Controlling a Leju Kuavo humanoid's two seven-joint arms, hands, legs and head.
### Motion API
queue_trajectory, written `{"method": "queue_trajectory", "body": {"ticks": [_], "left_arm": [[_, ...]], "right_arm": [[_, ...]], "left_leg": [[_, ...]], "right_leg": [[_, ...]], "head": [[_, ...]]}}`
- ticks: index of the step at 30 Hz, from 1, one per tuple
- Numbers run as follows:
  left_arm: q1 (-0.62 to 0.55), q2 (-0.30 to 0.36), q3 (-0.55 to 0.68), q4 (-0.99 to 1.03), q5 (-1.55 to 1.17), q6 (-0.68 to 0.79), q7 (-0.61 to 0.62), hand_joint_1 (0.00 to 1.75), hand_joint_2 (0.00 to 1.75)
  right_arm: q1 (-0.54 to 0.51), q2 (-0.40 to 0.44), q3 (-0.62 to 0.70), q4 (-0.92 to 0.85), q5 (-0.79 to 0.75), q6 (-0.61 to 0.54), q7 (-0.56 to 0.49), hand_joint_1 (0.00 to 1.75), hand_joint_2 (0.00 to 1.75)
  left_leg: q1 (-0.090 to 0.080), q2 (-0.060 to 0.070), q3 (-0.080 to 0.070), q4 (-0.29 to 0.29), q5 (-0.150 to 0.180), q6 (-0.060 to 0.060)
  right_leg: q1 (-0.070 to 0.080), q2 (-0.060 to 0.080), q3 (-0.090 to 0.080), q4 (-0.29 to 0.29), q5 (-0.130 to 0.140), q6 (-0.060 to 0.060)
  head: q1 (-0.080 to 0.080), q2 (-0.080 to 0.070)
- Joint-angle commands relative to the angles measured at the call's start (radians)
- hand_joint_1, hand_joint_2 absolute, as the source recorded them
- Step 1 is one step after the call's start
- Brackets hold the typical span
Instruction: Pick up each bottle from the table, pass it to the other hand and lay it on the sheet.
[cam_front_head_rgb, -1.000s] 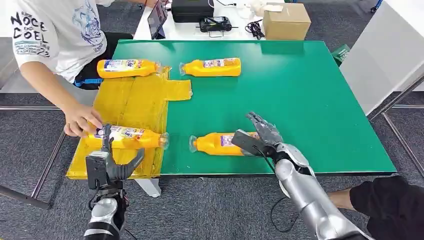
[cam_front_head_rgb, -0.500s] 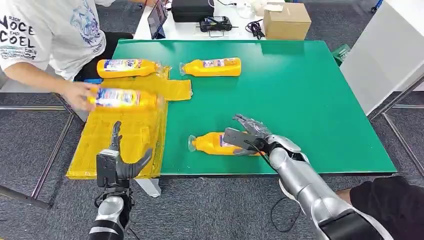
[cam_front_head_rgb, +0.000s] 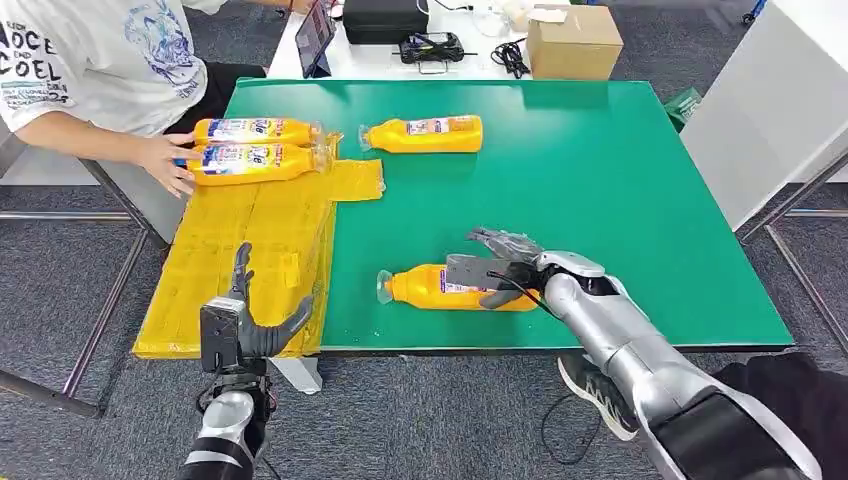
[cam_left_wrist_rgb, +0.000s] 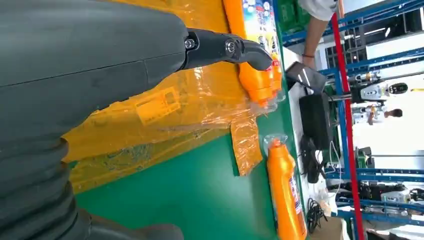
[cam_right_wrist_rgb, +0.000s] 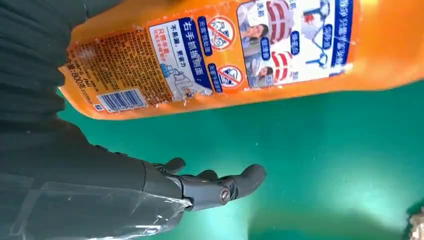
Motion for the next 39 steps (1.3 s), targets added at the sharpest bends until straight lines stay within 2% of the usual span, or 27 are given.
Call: {"method": "queue_trajectory", "body": {"ticks": [1,15,17,18,21,22,23,39], "left_arm": [[-0.044,0.007,-0.019,0.073,0.008,-0.005,0.004,0.0,1.75],[-0.053,0.007,-0.032,0.089,0.011,-0.007,0.009,0.0,1.75],[-0.056,0.007,-0.034,0.091,0.012,-0.008,0.009,0.0,1.75],[-0.056,0.007,-0.035,0.092,0.012,-0.008,0.01,0.0,1.75],[-0.059,0.004,-0.037,0.096,0.013,-0.008,0.01,0.0,1.75],[-0.06,0.004,-0.037,0.096,0.013,-0.008,0.01,0.0,1.75],[-0.062,0.004,-0.039,0.1,0.012,-0.009,0.011,0.0,1.75],[-0.067,0.003,-0.044,0.107,0.015,-0.009,0.015,0.0,1.75]], "right_arm": [[-0.08,-0.055,0.154,0.015,-0.012,0.023,0.014,0.0,1.75],[-0.06,-0.083,0.222,-0.029,-0.058,0.022,0.013,0.0,1.75],[-0.061,-0.089,0.241,-0.043,-0.065,0.028,0.015,0.0,1.75],[-0.059,-0.088,0.245,-0.044,-0.066,0.029,0.015,0.0,1.75],[-0.053,-0.081,0.255,-0.046,-0.066,0.026,0.016,0.0,1.75],[-0.05,-0.078,0.256,-0.046,-0.067,0.026,0.017,0.0,1.75],[-0.051,-0.074,0.263,-0.044,-0.066,0.02,0.017,0.0,1.75],[-0.046,-0.046,0.314,0.006,-0.048,-0.023,0.025,0.0,1.75]], "left_leg": [[0.0,0.0,0.002,0.0,-0.001,-0.001],[0.0,0.0,0.002,0.0,-0.001,-0.001],[0.0,0.001,0.005,0.0,-0.002,-0.001],[0.0,0.0,0.001,0.0,0.0,-0.001],[0.0,0.0,0.002,0.0,-0.001,-0.001],[0.001,0.001,0.007,0.0,-0.003,-0.002],[0.0,0.0,0.003,0.0,-0.001,-0.001],[0.0,0.001,0.003,0.0,-0.001,-0.001]], "right_leg": [[0.0,0.0,0.002,0.0,-0.001,-0.001],[0.0,0.0,0.002,0.0,-0.001,-0.001],[0.001,0.0,0.005,0.0,-0.002,-0.002],[0.0,0.0,0.001,0.0,-0.001,-0.001],[0.0,0.0,0.002,0.0,-0.001,-0.001],[0.001,0.001,0.006,0.0,-0.003,-0.003],[0.0,0.0,0.003,0.0,-0.001,-0.002],[0.001,0.0,0.003,0.0,-0.001,-0.002]], "head": [[0.001,0.0],[0.0,0.0],[0.0,0.0],[0.0,0.0],[0.0,0.0],[0.0,0.0],[0.0,0.0],[0.0,0.0]]}}
